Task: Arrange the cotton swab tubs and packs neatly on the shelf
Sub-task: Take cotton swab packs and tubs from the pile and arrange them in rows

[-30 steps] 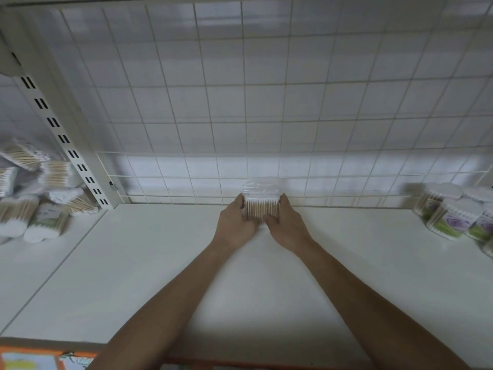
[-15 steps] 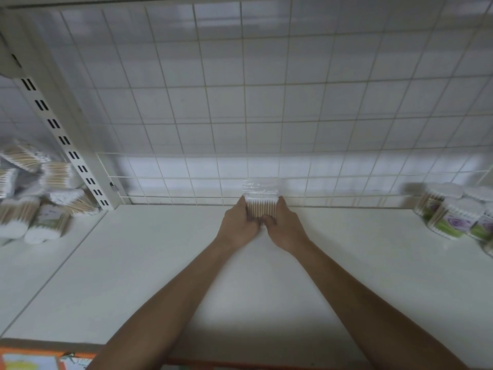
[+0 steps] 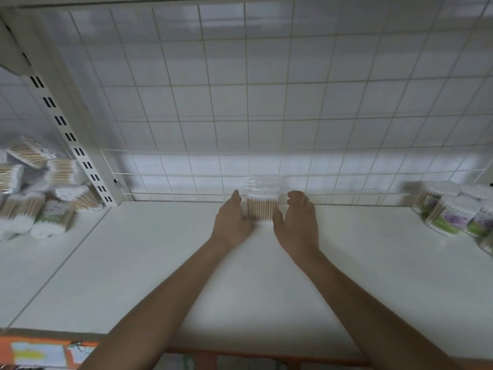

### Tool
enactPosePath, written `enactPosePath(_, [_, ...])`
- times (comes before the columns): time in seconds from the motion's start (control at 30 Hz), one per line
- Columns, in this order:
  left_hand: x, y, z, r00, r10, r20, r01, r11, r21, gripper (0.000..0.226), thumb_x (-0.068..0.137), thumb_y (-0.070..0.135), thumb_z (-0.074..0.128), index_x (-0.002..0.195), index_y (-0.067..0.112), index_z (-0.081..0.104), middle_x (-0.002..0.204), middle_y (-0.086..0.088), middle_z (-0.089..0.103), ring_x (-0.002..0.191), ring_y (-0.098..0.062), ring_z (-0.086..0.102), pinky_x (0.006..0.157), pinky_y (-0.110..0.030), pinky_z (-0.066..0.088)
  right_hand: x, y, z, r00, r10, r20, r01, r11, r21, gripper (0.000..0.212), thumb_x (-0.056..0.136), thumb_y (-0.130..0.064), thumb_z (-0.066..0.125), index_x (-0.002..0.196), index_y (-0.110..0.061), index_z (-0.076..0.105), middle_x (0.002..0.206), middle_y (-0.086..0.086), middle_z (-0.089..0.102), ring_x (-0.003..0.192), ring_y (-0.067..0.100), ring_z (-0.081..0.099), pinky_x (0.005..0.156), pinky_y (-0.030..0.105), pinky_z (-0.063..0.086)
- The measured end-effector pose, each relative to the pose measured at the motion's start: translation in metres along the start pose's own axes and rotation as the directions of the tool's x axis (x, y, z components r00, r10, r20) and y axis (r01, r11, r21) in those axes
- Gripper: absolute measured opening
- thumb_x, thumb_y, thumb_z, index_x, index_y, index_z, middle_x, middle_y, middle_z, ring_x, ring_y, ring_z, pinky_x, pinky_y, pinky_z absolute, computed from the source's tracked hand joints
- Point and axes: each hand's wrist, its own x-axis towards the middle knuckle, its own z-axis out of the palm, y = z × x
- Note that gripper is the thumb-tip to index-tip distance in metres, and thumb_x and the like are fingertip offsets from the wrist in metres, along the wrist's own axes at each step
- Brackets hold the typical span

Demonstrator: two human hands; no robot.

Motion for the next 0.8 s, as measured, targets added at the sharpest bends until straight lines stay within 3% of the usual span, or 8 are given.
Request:
enactPosePath(0.13, [-0.007,-0.003,-0.008,0.997,0.040,-0.063,-0.034,0.995,0.097,0.063,0.084,0.001,0.047,0.143,0.002,0.027,0.136,-0.016,0.047,0.126,-0.030,0.043,0.097,-0.033,0.036,-0.008,-0.016,-0.002,0.982,-0.184,-0.046,0.184,0.983,-0.001,0.033,0.085,-0.009,0.056,0.118,-0.006,0.051,0.116,0.008,0.055,0.109,0.026,0.048,0.093,0.032,0.039])
enactPosePath(0.3, [-0.019,-0.013,-0.022,0.989,0.099,-0.112,-0.078,0.980,0.181,0.063,0.085,0.004,0.048,0.145,0.006,0.028,0.141,-0.014,0.043,0.127,-0.031,0.040,0.099,-0.033,0.035,-0.018,-0.039,0.016,0.933,-0.350,0.086,0.351,0.936,-0.005,0.032,0.087,-0.011,0.058,0.118,-0.005,0.057,0.118,0.011,0.057,0.112,0.030,0.049,0.096,0.035,0.038])
enactPosePath(0.47, [-0.034,-0.039,-0.051,0.977,0.132,-0.169,-0.071,0.942,0.328,0.057,0.090,0.010,0.046,0.145,0.009,0.030,0.146,-0.010,0.038,0.132,-0.030,0.033,0.104,-0.037,0.035,-0.025,-0.060,0.045,0.877,-0.432,0.210,0.448,0.893,-0.037,0.041,0.090,-0.016,0.055,0.129,-0.004,0.050,0.132,0.012,0.051,0.124,0.030,0.044,0.106,0.034,0.032])
enactPosePath(0.63, [-0.051,-0.083,-0.087,0.965,0.093,-0.246,0.030,0.889,0.457,0.049,0.097,0.025,0.042,0.144,0.012,0.034,0.147,-0.007,0.038,0.135,-0.028,0.031,0.104,-0.037,0.036,-0.033,-0.096,0.079,0.828,-0.457,0.325,0.499,0.865,-0.054,0.049,0.095,-0.027,0.047,0.140,-0.010,0.038,0.146,0.007,0.037,0.135,0.022,0.030,0.112,0.032,0.025])
enactPosePath(0.8, [-0.069,-0.129,-0.127,0.941,0.004,-0.337,0.168,0.863,0.477,0.051,0.098,0.036,0.040,0.143,0.011,0.036,0.144,-0.010,0.041,0.132,-0.030,0.034,0.103,-0.039,0.036,-0.044,-0.143,0.117,0.781,-0.498,0.376,0.528,0.849,0.028,0.050,0.095,-0.026,0.047,0.141,-0.011,0.036,0.148,0.006,0.034,0.137,0.022,0.027,0.113,0.030,0.022])
